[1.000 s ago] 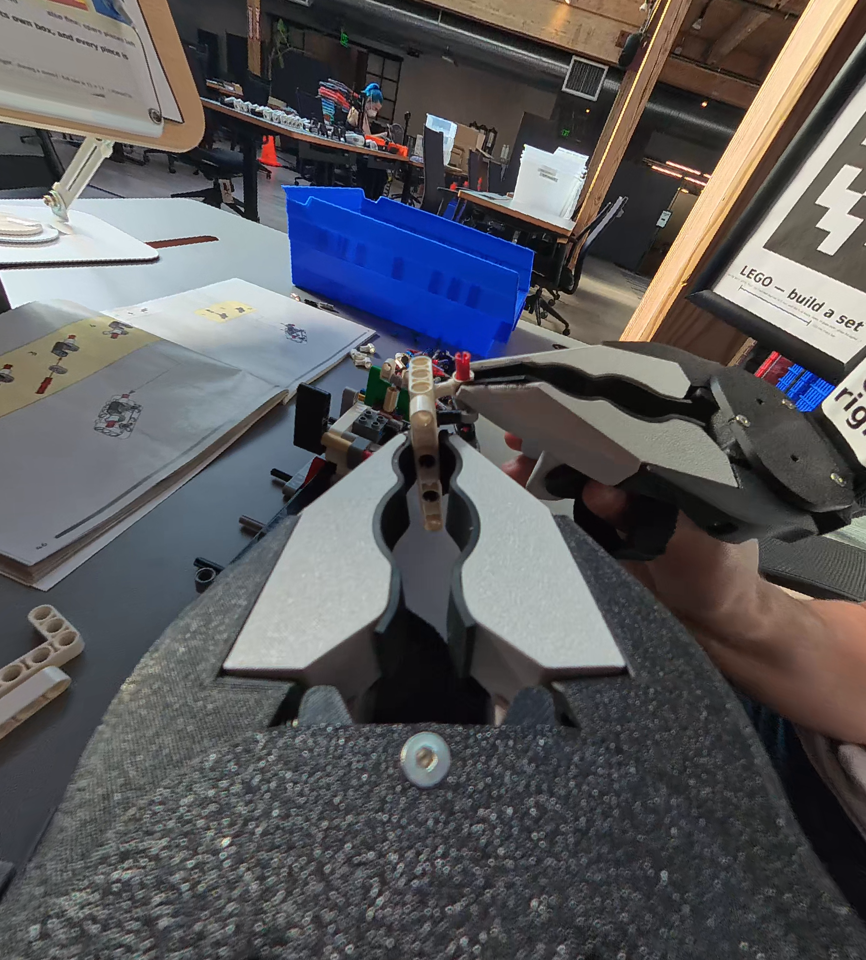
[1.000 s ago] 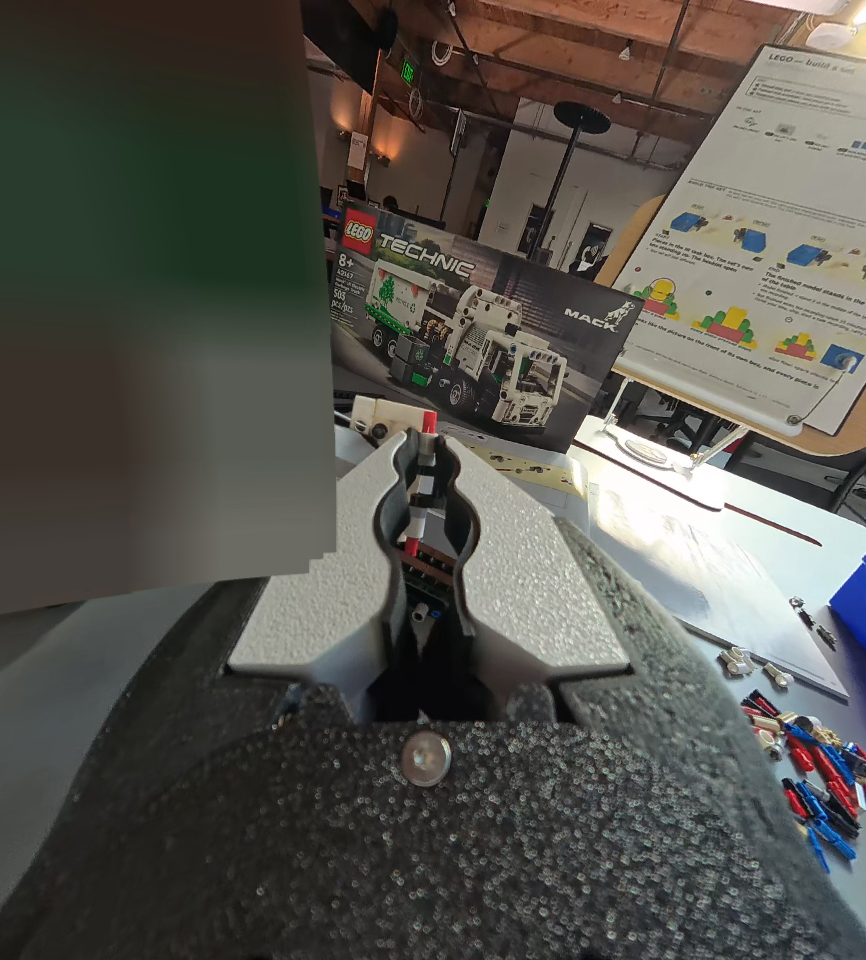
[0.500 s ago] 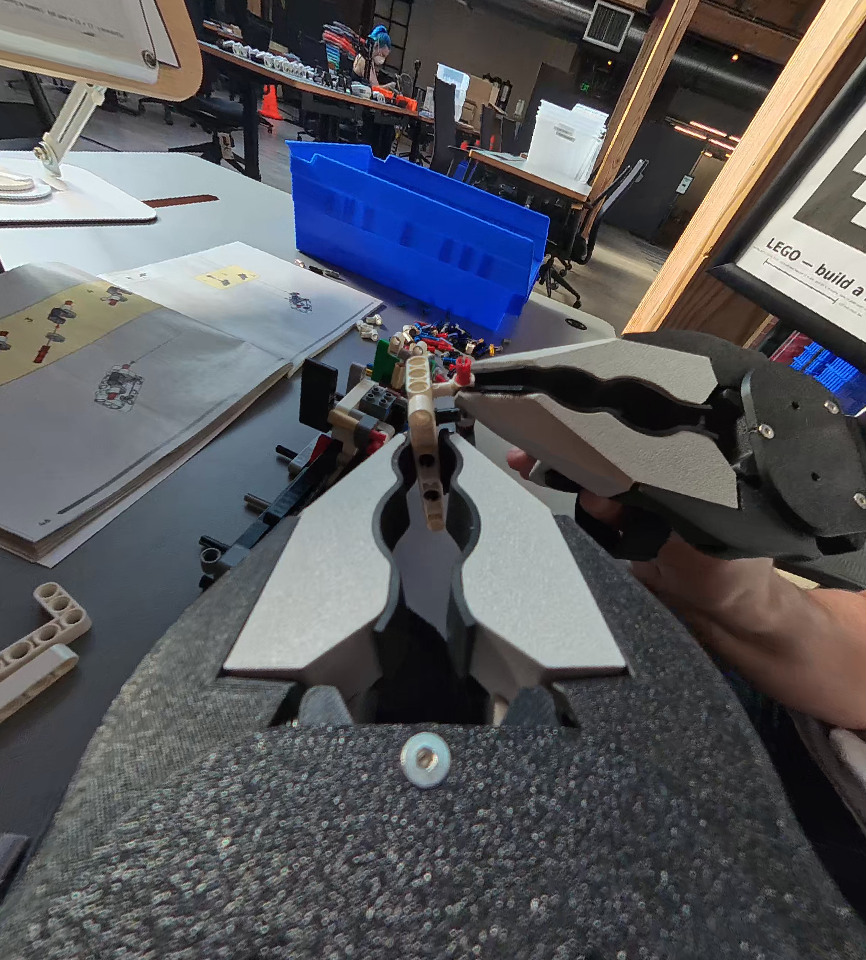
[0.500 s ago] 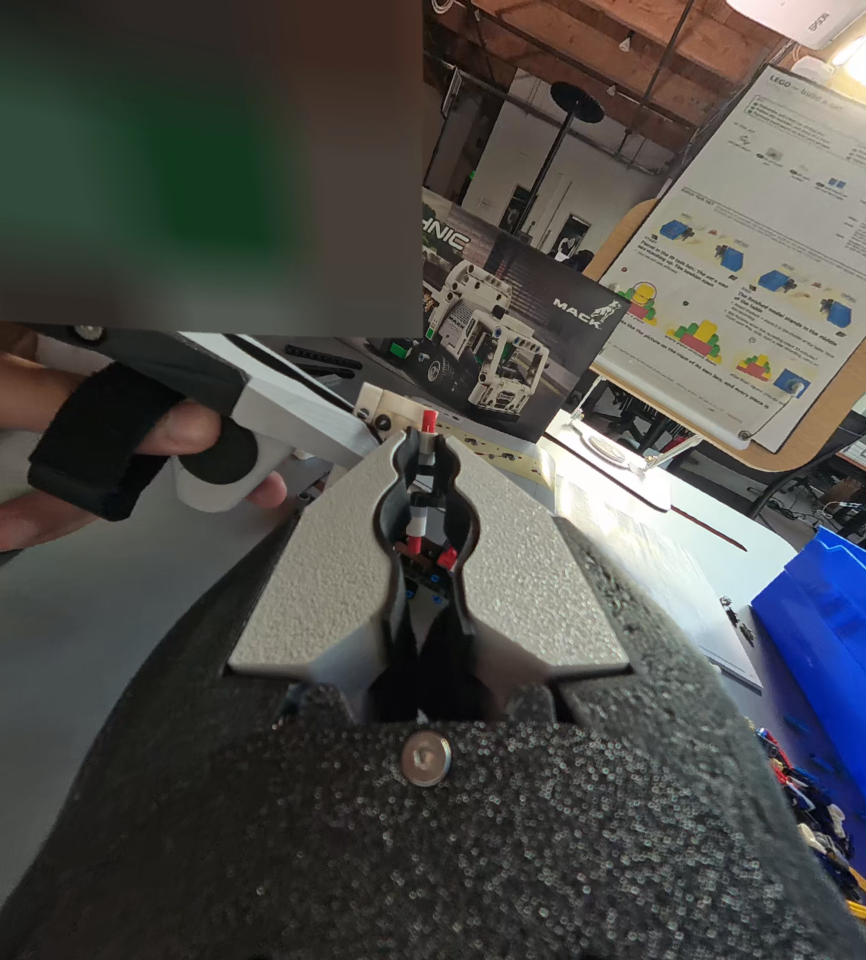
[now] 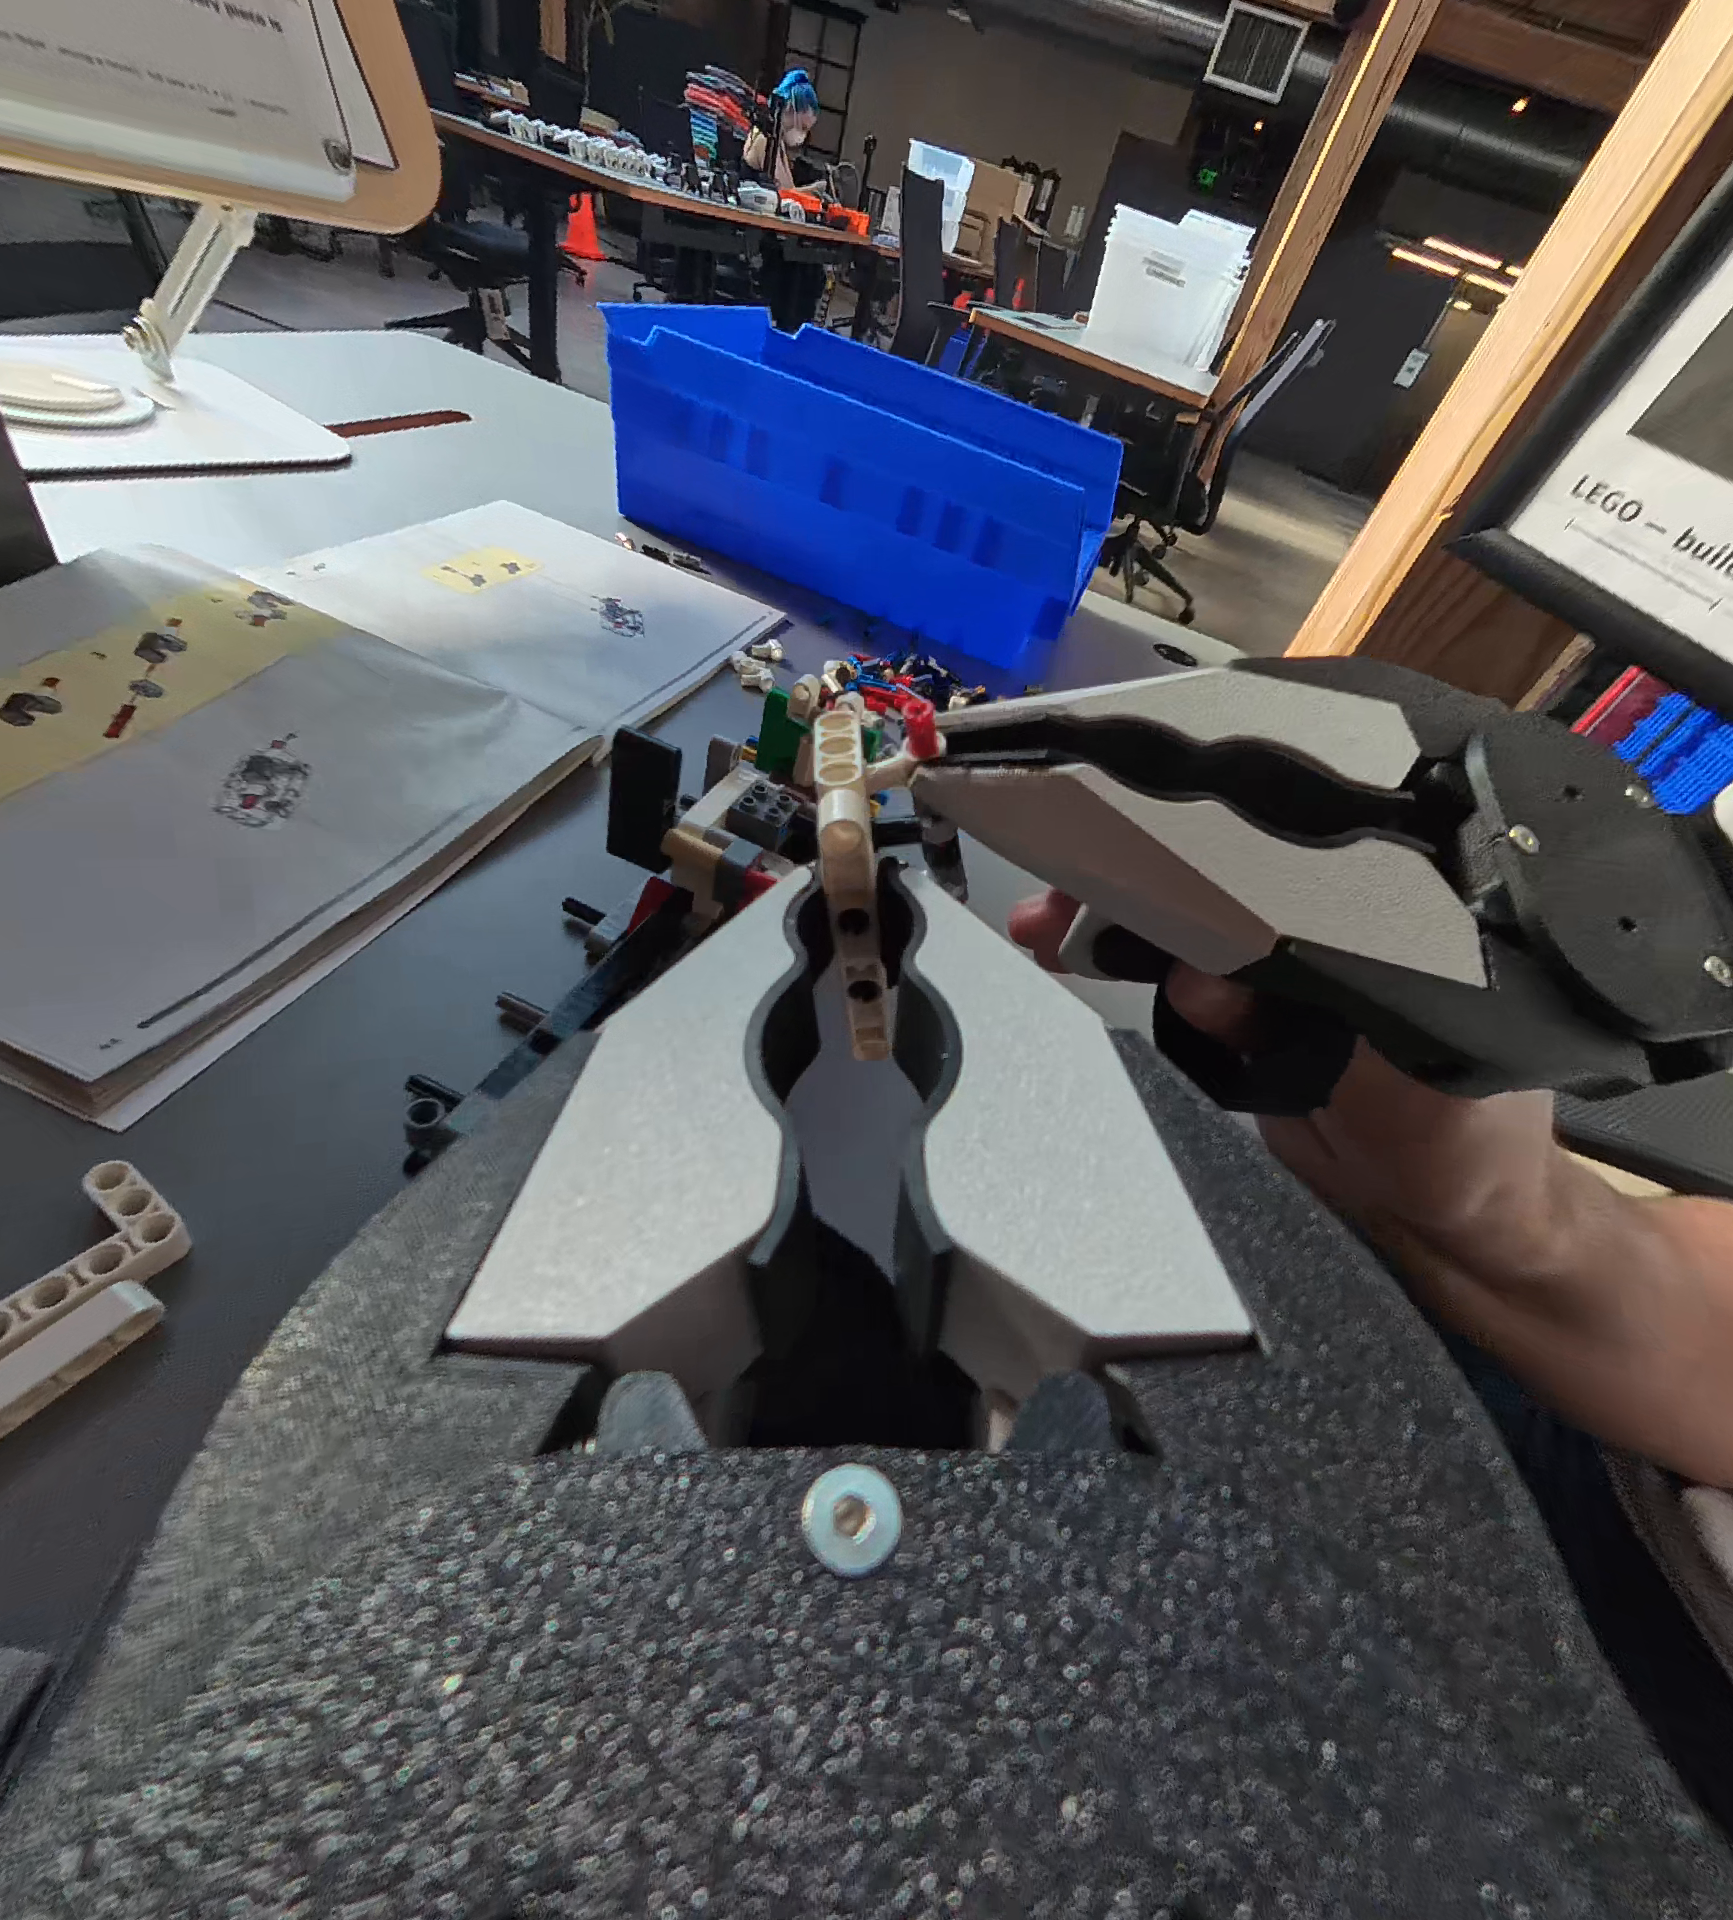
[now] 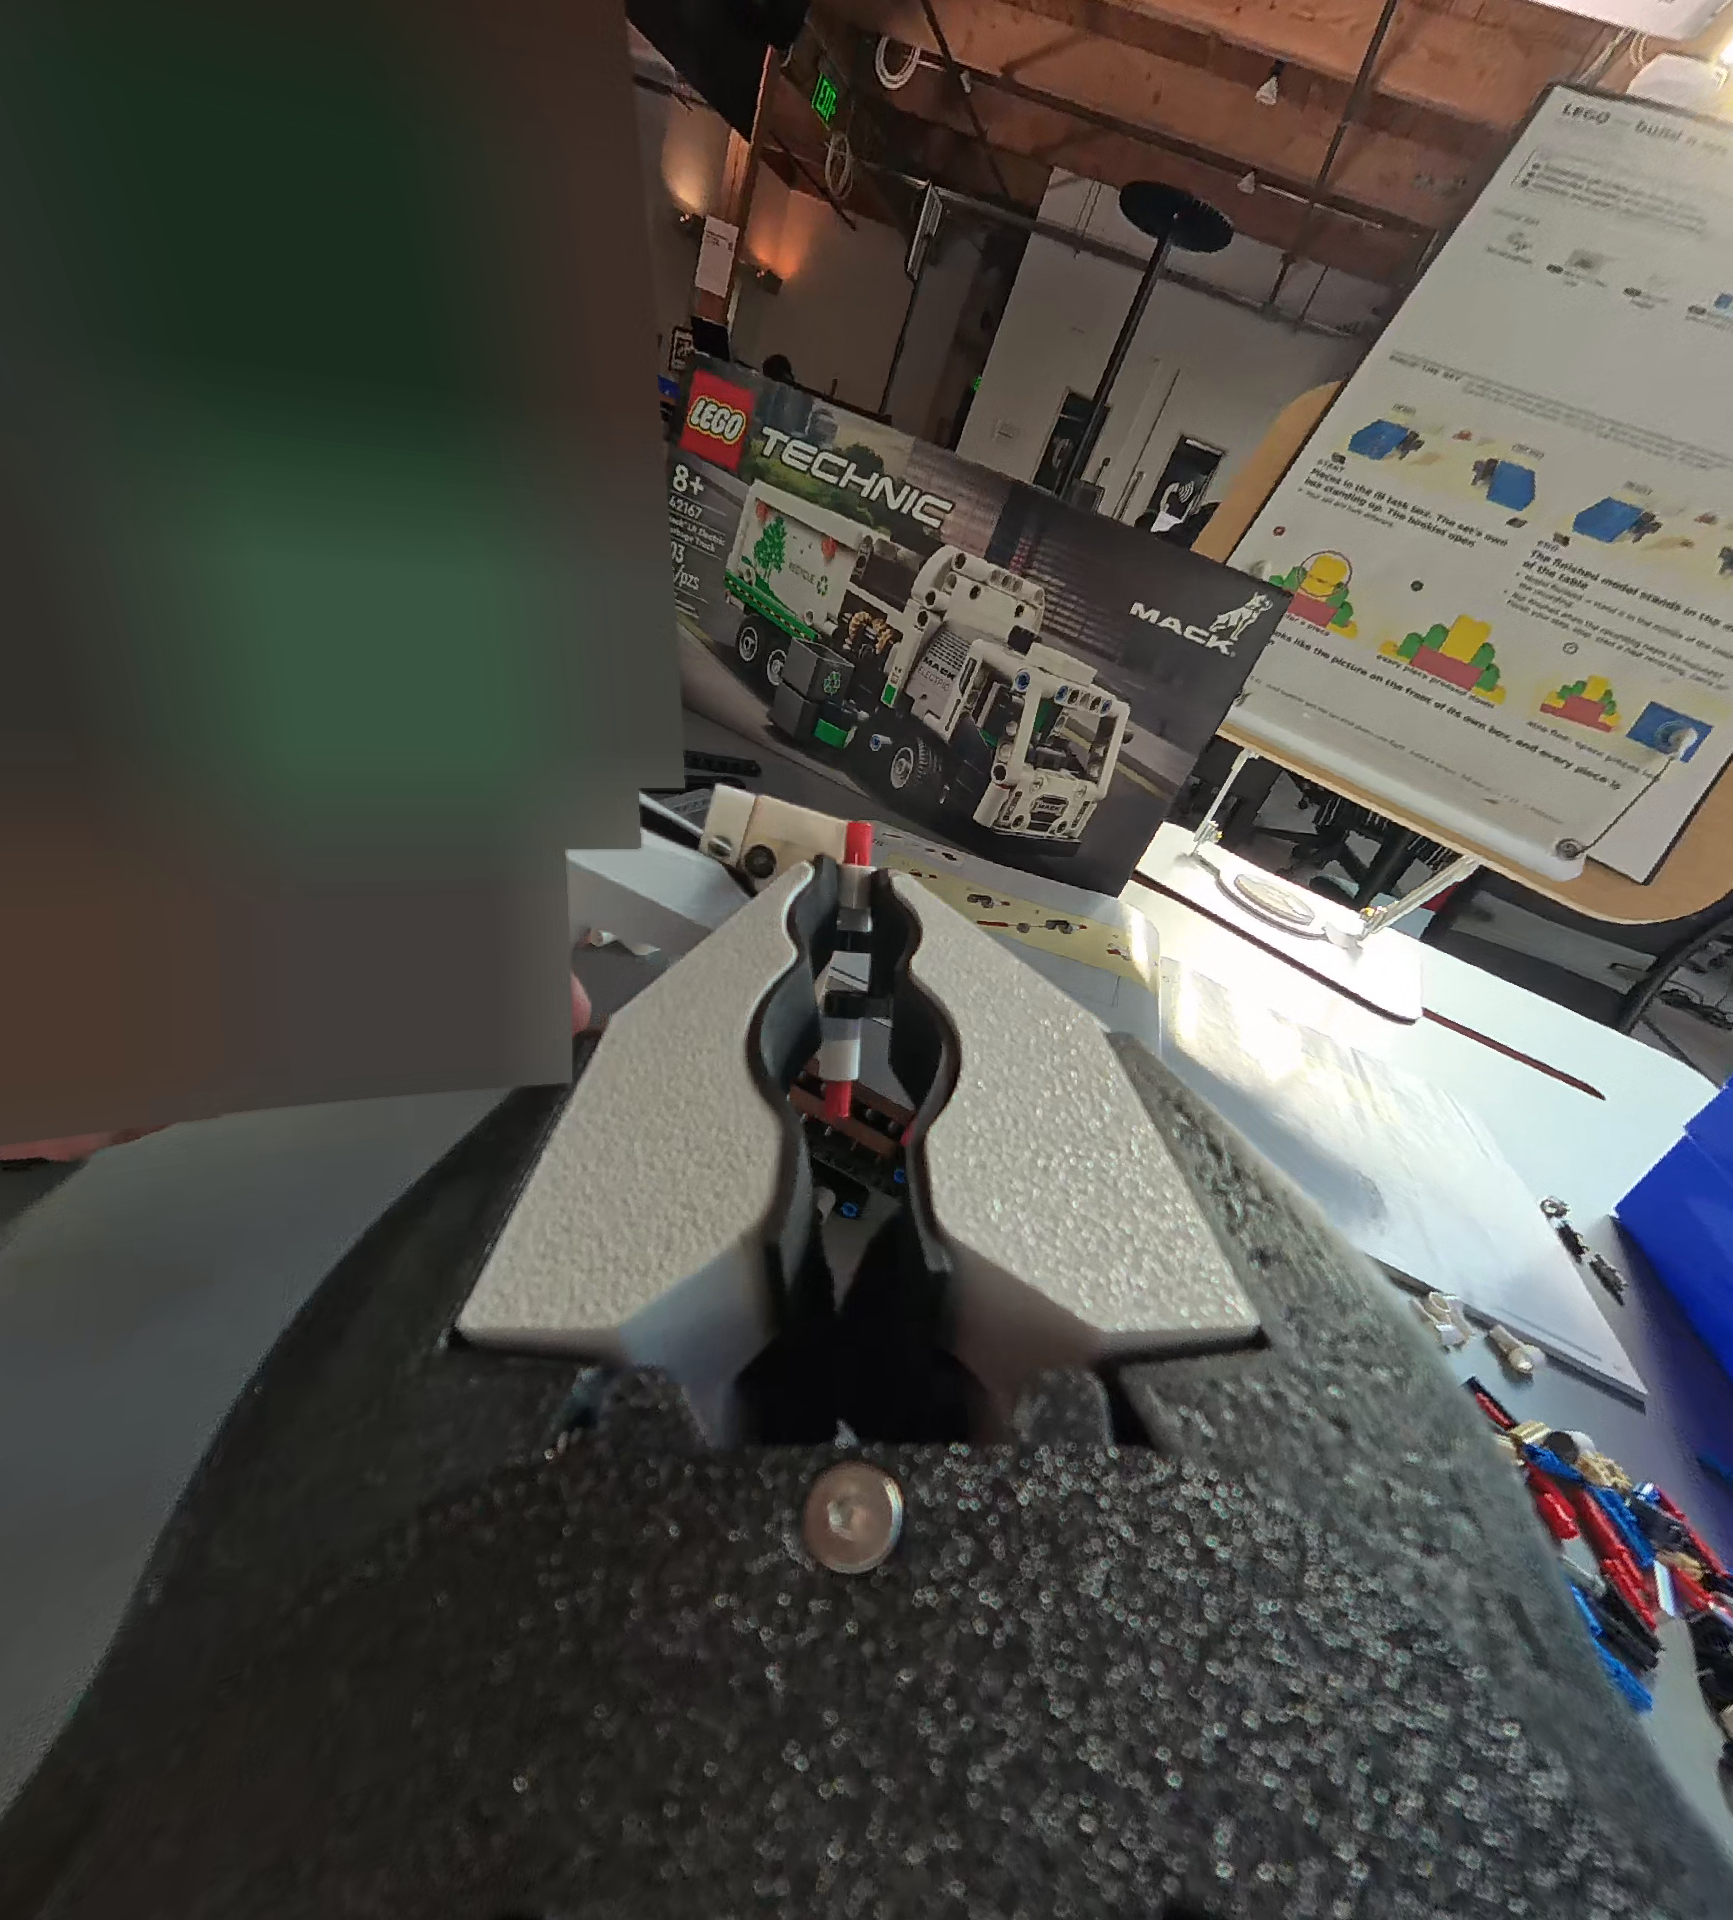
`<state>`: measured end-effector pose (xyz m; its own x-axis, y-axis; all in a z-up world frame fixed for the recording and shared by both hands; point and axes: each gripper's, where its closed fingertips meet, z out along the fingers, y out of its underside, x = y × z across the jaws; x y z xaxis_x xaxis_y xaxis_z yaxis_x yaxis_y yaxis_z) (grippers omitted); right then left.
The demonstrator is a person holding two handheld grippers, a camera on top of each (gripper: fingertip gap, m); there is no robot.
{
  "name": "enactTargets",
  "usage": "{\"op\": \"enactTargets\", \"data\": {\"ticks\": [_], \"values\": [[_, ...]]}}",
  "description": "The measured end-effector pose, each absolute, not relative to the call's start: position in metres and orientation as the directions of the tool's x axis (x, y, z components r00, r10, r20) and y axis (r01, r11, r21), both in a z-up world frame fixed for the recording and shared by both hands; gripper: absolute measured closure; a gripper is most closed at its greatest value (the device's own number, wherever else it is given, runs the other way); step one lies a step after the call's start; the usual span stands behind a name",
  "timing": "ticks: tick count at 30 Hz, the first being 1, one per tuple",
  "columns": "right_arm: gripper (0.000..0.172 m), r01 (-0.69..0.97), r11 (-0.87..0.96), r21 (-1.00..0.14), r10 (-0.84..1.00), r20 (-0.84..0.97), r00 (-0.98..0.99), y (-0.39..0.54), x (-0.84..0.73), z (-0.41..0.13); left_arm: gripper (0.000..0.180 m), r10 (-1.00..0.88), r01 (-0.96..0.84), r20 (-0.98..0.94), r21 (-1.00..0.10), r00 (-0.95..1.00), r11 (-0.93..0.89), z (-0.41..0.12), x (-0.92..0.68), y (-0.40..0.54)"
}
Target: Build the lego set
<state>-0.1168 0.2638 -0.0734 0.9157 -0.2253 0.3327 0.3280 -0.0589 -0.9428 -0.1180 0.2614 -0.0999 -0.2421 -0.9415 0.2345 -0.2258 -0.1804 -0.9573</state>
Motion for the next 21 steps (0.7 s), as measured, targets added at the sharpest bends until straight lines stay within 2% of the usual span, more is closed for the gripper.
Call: {"op": "enactTargets", "data": {"ticks": [4,9,15,21], "values": [[0.167,0.468,-0.102,-0.878,-0.212,0.479,0.852,0.267,-0.116,-0.078,0.174,-0.85,-0.274,0.427,-0.896,-0.309,-0.351,-0.101,-0.118,0.262],[0.167,0.573,-0.136,-0.808,-0.145,0.588,0.795,0.262,-0.112,-0.087,0.174,-0.818,-0.337,0.465,-0.872,-0.338,-0.356,-0.107,-0.117,0.257],[0.167,0.66,-0.165,-0.733,-0.122,0.679,0.724,0.259,-0.113,-0.093,0.174,-0.926,-0.343,0.236,-0.931,-0.296,-0.128,-0.118,-0.115,0.258],[0.167,0.702,-0.181,-0.689,-0.12,0.724,0.679,0.258,-0.112,-0.096,0.174,-0.944,-0.357,0.142,-0.934,-0.298,-0.028,-0.121,-0.116,0.259]]}}
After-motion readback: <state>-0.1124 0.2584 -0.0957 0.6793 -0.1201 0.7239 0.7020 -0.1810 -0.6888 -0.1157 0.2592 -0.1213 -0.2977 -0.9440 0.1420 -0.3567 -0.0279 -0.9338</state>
